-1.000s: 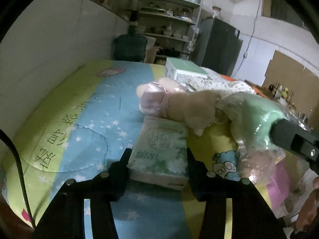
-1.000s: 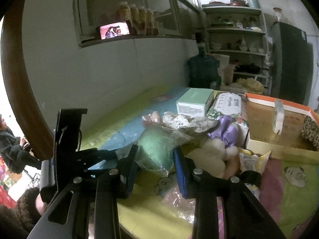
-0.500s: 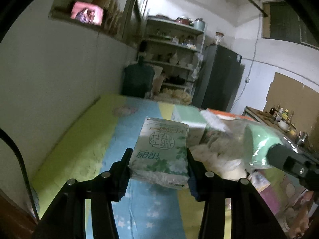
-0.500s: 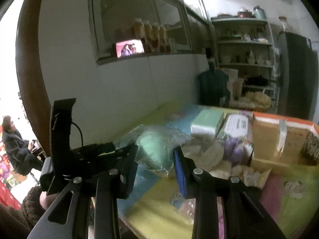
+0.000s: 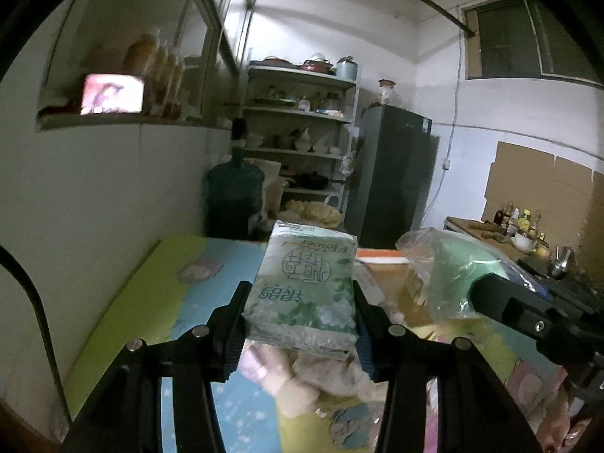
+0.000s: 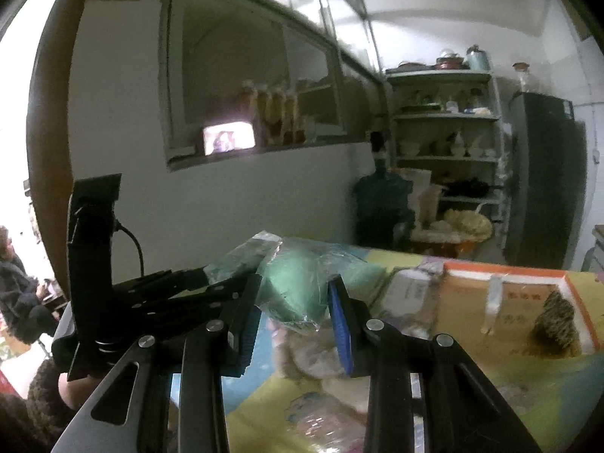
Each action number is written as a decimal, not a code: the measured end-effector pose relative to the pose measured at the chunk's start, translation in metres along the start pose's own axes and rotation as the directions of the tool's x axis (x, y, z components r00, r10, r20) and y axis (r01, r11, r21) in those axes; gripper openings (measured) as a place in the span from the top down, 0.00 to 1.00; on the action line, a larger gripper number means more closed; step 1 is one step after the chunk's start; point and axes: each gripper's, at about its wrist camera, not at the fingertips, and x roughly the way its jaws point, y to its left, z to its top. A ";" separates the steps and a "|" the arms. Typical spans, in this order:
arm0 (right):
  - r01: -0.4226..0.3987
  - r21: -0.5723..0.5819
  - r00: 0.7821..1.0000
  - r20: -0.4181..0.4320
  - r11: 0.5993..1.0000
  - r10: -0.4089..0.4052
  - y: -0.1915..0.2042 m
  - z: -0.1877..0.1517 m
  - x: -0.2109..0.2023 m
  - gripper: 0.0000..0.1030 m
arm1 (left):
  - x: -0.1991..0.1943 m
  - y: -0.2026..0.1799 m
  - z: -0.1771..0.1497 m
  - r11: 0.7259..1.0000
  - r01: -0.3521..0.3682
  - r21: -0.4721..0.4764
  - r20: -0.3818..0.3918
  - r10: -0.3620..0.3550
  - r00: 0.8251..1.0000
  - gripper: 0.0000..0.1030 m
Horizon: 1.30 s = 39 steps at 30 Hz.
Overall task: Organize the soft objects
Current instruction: 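Carry the tissue pack and green plush bag into the box lid and release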
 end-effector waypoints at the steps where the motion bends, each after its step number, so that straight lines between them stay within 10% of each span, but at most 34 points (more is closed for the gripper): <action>1: 0.009 0.003 1.000 0.008 1.000 -0.009 -0.004 0.002 -0.001 0.66 | 0.003 -0.003 0.003 1.000 0.005 0.002 0.002 -0.005 1.000 0.52; 39: 0.229 0.152 0.971 0.032 0.961 -0.237 -0.173 0.014 -0.030 0.66 | 0.121 -0.146 0.036 0.981 0.158 0.111 -0.109 -0.146 0.983 0.52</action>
